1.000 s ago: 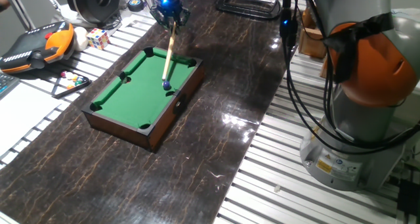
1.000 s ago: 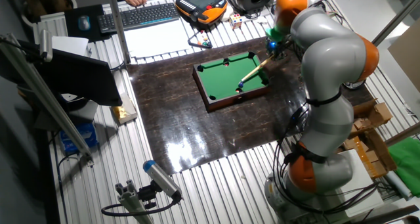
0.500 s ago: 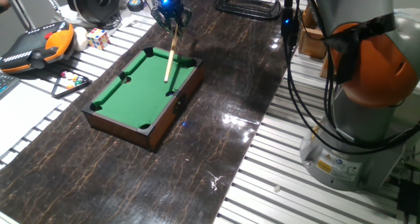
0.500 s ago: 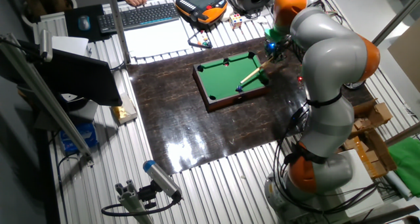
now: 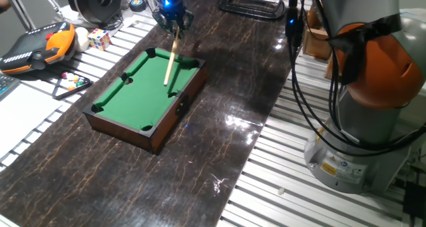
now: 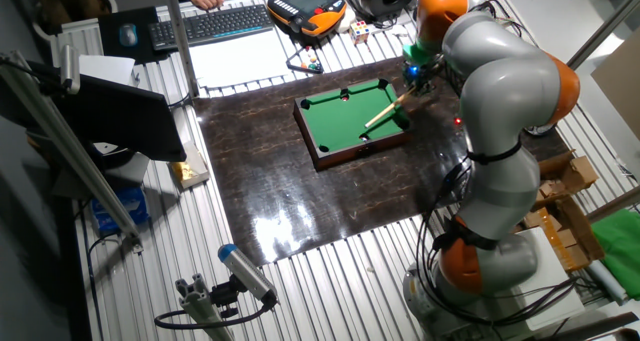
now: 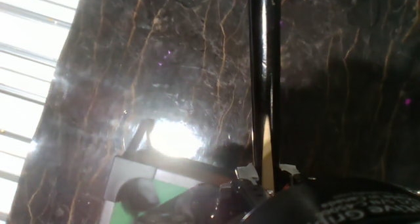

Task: Hit the pool ball

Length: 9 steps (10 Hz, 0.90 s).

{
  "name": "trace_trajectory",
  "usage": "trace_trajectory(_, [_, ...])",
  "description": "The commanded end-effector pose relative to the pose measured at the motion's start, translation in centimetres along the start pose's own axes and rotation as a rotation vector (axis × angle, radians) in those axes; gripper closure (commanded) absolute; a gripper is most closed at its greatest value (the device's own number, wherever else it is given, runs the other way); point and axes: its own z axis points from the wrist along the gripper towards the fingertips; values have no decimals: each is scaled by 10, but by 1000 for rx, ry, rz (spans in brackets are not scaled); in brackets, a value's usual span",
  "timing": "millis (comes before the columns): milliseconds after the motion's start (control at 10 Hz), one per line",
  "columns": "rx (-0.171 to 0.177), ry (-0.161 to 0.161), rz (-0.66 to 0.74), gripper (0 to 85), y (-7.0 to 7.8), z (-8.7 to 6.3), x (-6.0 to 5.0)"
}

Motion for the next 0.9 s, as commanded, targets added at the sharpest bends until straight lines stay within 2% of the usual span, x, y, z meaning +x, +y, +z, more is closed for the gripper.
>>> trace_trajectory(0, [-1,2,12,733,0,1,2])
trace_trajectory(200, [-6,18,46,733,0,2,6])
trace_trajectory(400, [-5,50,85,733,-1,6,14])
trace_trajectory(600, [-13,44,105,733,-4,11,28])
trace_trajectory(800, [-17,49,127,730,-7,14,36])
